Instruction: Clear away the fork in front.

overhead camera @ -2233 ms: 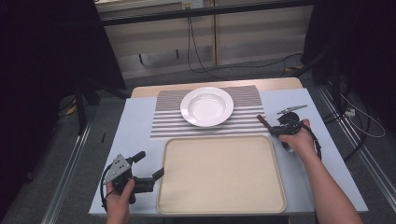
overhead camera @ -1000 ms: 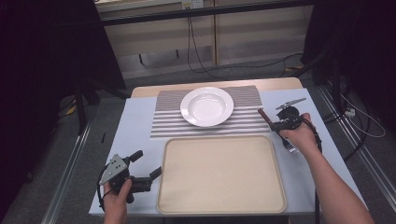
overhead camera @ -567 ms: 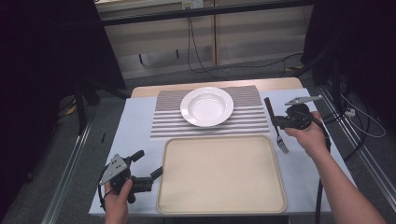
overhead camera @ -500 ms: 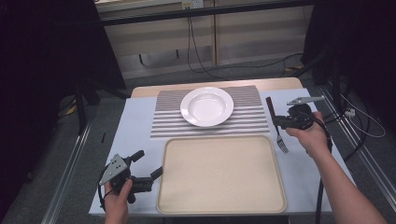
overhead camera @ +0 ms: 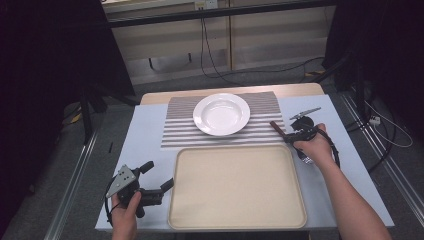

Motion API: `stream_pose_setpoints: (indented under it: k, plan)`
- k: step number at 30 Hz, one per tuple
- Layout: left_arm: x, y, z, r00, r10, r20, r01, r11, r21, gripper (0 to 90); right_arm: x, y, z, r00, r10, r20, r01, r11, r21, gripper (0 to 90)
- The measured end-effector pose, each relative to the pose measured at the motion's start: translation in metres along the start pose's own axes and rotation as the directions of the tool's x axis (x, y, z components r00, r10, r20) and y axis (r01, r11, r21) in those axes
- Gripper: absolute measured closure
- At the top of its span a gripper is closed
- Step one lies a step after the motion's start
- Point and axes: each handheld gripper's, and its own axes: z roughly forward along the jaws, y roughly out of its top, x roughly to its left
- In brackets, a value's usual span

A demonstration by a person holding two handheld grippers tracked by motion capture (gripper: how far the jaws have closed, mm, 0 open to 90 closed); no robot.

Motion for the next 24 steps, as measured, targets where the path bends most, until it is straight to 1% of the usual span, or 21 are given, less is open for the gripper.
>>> stream_pose_setpoints:
  k: [3, 5, 9, 10, 14, 16, 17, 19, 20, 21, 22, 24]
  plan:
    - [0.0, 0.0, 0.0, 1.0, 0.003, 0.0, -0.003, 1.0, 0.0, 2.2, 0.0, -0.001, 0.002, 0.9993, -0.02, 0.031, 0.02, 1.0, 0.008, 77.9]
    - [-0.001, 0.0, 0.0, 1.0, 0.005, -0.001, -0.005, 1.0, 0.0, 2.2, -0.002, -0.003, 0.002, 0.9997, -0.009, 0.024, 0.009, 1.0, -0.001, 77.8]
    - [-0.001, 0.001, -0.001, 1.0, 0.007, -0.004, -0.007, 1.0, 0.0, 2.2, -0.001, -0.002, 0.001, 0.9992, -0.026, 0.029, 0.026, 1.0, 0.014, 76.9]
    - [-0.001, 0.001, -0.001, 1.0, 0.007, -0.002, -0.007, 1.0, 0.0, 2.2, 0.0, -0.002, 0.002, 0.9993, -0.021, 0.031, 0.02, 1.0, 0.016, 76.9]
    - [-0.001, 0.001, -0.001, 0.9999, 0.012, -0.002, -0.012, 0.9999, 0.004, 2.2, -0.002, 0.003, 0.004, 0.9996, -0.006, 0.026, 0.005, 0.999, 0.049, 76.8]
    - [-0.001, 0.001, 0.0, 0.9999, 0.016, 0.0, -0.016, 0.9998, 0.009, 2.2, 0.001, 0.006, 0.005, 0.999, -0.008, 0.045, 0.005, 0.998, 0.068, 76.7]
    - [-0.001, 0.001, 0.0, 0.9999, 0.016, -0.001, -0.016, 0.9998, 0.01, 2.2, 0.004, 0.008, 0.005, 0.998, -0.02, 0.06, 0.015, 0.996, 0.082, 76.6]
    - [0.0, 0.0, 0.0, 0.9999, 0.014, -0.002, -0.014, 0.9999, 0.008, 2.2, 0.002, 0.008, 0.006, 0.9984, -0.006, 0.055, 0.002, 0.996, 0.085, 77.2]
    - [0.0, 0.0, 0.0, 0.9999, 0.015, -0.004, -0.015, 0.9998, 0.01, 2.2, 0.002, 0.009, 0.006, 0.9987, -0.015, 0.048, 0.011, 0.996, 0.09, 77.6]
    - [0.0, 0.0, 0.0, 0.9999, 0.013, -0.005, -0.013, 0.9998, 0.012, 2.2, 0.001, 0.008, 0.006, 0.9993, -0.009, 0.037, 0.005, 0.996, 0.089, 78.0]
    - [0.0, 0.0, 0.001, 0.9998, 0.019, -0.002, -0.019, 0.9997, 0.014, 2.2, -0.002, 0.007, 0.006, 0.9997, 0.003, 0.024, -0.005, 0.997, 0.081, 78.1]
    - [-0.001, 0.0, 0.001, 0.9997, 0.024, 0.0, -0.024, 0.9995, 0.019, 2.2, -0.003, 0.007, 0.006, 0.9999, 0.002, 0.017, -0.004, 0.997, 0.078, 78.3]
